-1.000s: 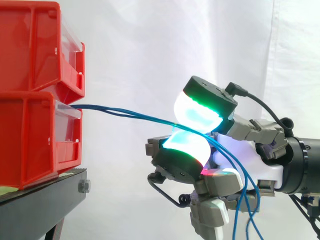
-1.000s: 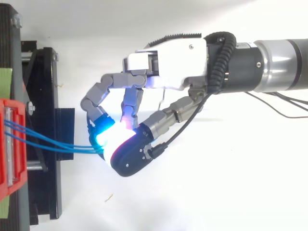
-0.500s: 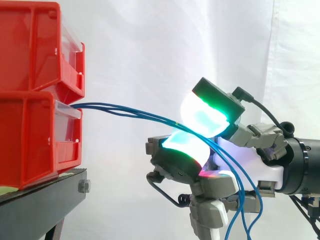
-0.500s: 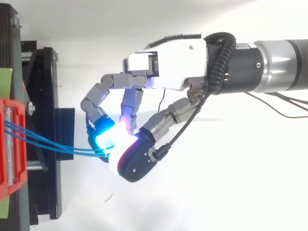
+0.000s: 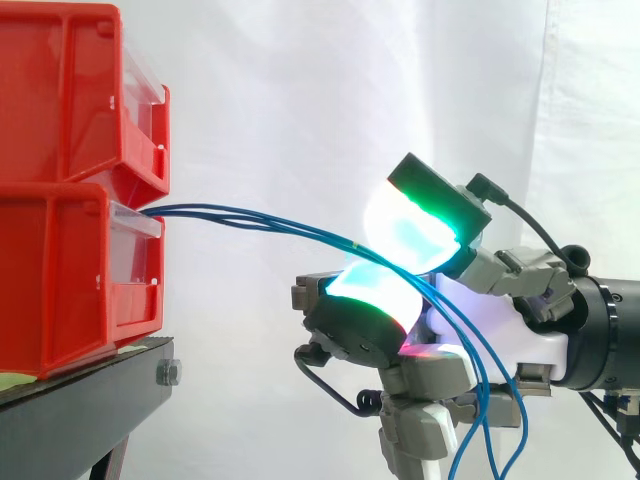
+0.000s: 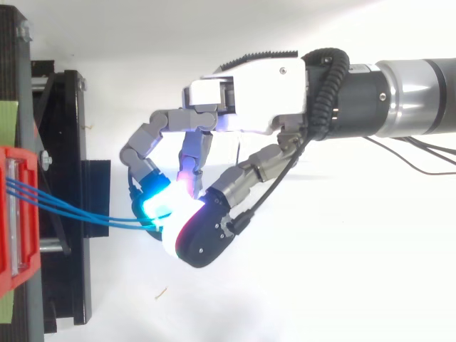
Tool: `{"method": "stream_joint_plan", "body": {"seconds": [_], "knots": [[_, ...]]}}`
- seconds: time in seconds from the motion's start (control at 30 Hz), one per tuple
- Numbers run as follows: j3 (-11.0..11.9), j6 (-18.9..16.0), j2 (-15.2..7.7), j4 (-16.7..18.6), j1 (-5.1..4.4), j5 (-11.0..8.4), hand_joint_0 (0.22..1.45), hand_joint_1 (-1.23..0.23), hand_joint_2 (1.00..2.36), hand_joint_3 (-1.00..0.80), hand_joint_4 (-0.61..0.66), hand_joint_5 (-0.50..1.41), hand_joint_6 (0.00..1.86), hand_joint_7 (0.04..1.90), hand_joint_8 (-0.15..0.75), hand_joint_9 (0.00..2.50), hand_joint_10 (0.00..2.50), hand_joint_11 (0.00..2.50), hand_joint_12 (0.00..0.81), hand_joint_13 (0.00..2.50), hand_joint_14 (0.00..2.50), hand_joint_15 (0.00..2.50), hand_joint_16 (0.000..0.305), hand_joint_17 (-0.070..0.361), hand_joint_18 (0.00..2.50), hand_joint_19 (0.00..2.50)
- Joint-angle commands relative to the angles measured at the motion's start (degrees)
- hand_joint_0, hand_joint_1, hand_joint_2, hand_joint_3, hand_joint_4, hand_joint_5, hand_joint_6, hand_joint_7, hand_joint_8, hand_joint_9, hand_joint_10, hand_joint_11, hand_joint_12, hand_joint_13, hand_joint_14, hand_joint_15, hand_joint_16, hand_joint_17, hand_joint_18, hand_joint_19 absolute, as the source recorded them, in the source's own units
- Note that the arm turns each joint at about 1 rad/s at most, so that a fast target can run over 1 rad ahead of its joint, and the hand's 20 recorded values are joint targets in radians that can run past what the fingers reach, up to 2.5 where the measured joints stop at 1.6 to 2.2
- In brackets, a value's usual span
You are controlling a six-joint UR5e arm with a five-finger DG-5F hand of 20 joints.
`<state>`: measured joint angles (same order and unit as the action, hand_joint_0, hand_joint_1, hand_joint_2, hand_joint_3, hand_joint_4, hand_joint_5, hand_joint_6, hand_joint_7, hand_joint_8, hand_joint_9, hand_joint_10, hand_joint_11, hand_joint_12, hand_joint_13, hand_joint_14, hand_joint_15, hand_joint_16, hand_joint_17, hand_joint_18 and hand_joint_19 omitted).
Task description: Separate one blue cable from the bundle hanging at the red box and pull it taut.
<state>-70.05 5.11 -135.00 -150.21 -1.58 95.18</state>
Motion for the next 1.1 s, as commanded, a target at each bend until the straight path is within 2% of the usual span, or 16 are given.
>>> {"method": "stream_joint_plan", "body": {"seconds": [0.0, 0.23, 0.53, 0.63, 0.67, 0.83, 0.93, 1.07], "knots": [[0.0, -0.01, 0.0, -0.08, 0.0, 0.0, 0.57, -0.59, 1.0, -0.5, 0.09, -0.17, 0.86, 1.32, 0.337, 1.26, 0.02, 0.97, 0.388, 1.19, 0.02, 0.68, 0.047, 0.106, 1.03, 0.66], [-0.09, 0.07, 0.0, -0.26, 0.0, 0.0, 0.51, -0.56, 1.0, -0.5, 0.12, -0.17, 0.85, 1.26, 0.353, 1.26, 0.02, 0.96, 0.406, 1.2, 0.02, 0.66, 0.051, 0.115, 1.05, 0.64], [-0.18, 0.07, 0.0, -0.26, 0.0, 0.0, 0.47, -0.76, 1.0, -0.5, 0.14, -0.18, 0.84, 1.22, 0.371, 1.25, 0.02, 0.97, 0.416, 1.21, 0.02, 0.66, 0.054, 0.122, 1.07, 0.61], [-0.18, -0.01, 0.0, -0.26, 0.0, 0.0, 0.51, -0.81, 1.0, -0.5, 0.12, -0.18, 0.84, 1.24, 0.348, 1.24, 0.02, 0.98, 0.396, 1.19, 0.02, 0.68, 0.051, 0.115, 1.04, 0.63], [-0.18, -0.01, 0.0, -0.26, 0.0, 0.0, 0.57, -0.84, 1.0, -0.5, 0.1, -0.18, 0.84, 1.26, 0.335, 1.23, 0.02, 0.99, 0.38, 1.18, 0.02, 0.68, 0.048, 0.109, 1.01, 0.64], [-0.18, -0.01, 0.0, -0.26, 0.0, 0.0, 0.67, -0.89, 1.01, -0.36, 0.05, -0.19, 0.84, 1.33, 0.327, 1.21, 0.02, 0.99, 0.375, 1.18, 0.02, 0.68, 0.046, 0.104, 1.0, 0.62], [-0.27, 0.07, 0.0, -0.26, 0.0, 0.0, 0.73, -0.93, 1.01, -0.34, 0.07, -0.2, 0.87, 1.33, 0.327, 1.2, 0.02, 0.99, 0.366, 1.17, 0.02, 0.67, 0.046, 0.103, 1.01, 0.58], [-0.7, -0.01, 0.0, 0.01, 0.0, 0.0, 0.81, -0.95, 1.0, -0.49, 0.07, -0.19, 0.9, 1.28, 0.317, 1.17, 0.02, 0.99, 0.355, 1.16, 0.02, 0.66, 0.045, 0.101, 0.99, 0.52]]}}
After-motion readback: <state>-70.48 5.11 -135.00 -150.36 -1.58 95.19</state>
